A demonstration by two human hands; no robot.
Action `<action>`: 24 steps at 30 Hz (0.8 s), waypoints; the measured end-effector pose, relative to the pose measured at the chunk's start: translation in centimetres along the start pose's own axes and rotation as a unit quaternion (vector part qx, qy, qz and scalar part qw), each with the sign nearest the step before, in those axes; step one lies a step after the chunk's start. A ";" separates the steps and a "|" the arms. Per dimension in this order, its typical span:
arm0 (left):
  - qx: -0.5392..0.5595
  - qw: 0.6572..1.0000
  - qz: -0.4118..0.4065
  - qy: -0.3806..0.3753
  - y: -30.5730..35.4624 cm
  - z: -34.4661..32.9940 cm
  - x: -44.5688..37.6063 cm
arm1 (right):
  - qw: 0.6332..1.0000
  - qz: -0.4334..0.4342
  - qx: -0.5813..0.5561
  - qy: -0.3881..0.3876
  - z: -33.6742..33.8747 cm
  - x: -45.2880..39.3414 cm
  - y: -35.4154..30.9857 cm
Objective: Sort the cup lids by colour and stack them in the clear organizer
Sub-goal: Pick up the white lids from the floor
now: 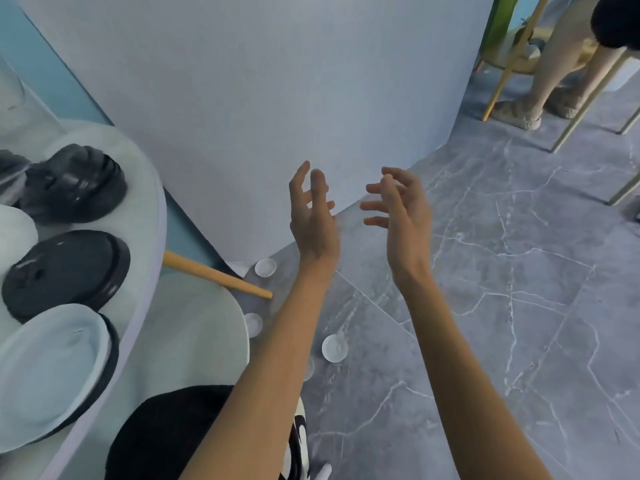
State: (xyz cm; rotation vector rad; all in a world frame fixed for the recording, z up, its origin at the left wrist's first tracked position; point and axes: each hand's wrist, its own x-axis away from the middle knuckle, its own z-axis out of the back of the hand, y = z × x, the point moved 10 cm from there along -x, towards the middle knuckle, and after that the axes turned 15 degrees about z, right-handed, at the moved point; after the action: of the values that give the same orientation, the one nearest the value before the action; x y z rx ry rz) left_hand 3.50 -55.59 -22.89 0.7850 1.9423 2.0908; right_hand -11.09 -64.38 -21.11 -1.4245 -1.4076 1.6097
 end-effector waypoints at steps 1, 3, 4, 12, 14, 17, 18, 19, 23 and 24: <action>-0.001 1.000 0.011 0.005 -1.1 0.2 -0.6 | 1.000 -0.005 -0.002 -0.003 -0.3 0.2 1.3; 0.000 0.999 0.036 0.016 -3.5 0.6 -2.0 | 1.000 -0.015 -0.004 -0.010 -0.8 0.5 3.7; 0.000 0.999 0.046 0.020 -4.8 0.8 -2.5 | 1.000 -0.023 -0.007 -0.013 -1.0 0.8 4.9; -0.010 0.995 0.094 0.034 -14.2 1.2 -4.4 | 0.996 -0.066 -0.009 -0.051 -1.7 4.2 12.9; -0.020 0.994 0.099 0.033 -16.0 1.0 -4.8 | 0.996 -0.068 -0.012 -0.057 -1.8 4.6 14.2; -0.041 0.992 0.111 0.040 -18.1 0.7 -5.8 | 0.995 -0.075 -0.016 -0.061 -1.8 4.8 15.9; -0.051 0.991 0.113 0.040 -18.8 0.6 -6.2 | 0.995 -0.079 -0.016 -0.062 -1.7 4.9 16.5; -0.060 0.991 0.117 0.039 -19.5 0.6 -6.6 | 0.994 -0.084 -0.016 -0.063 -1.7 5.0 17.3; -0.082 0.983 0.158 0.041 -23.6 1.8 -7.4 | 0.991 -0.119 -0.017 -0.063 -1.4 6.9 21.1; -0.088 0.981 0.166 0.042 -24.7 2.1 -7.4 | 0.990 -0.127 -0.016 -0.061 -1.4 7.5 22.0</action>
State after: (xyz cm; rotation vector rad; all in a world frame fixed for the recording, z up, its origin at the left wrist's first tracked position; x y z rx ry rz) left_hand 5.45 -54.09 -48.62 1.0583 1.7298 2.4834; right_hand -7.03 -63.57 -44.05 -1.1267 -1.6187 1.5371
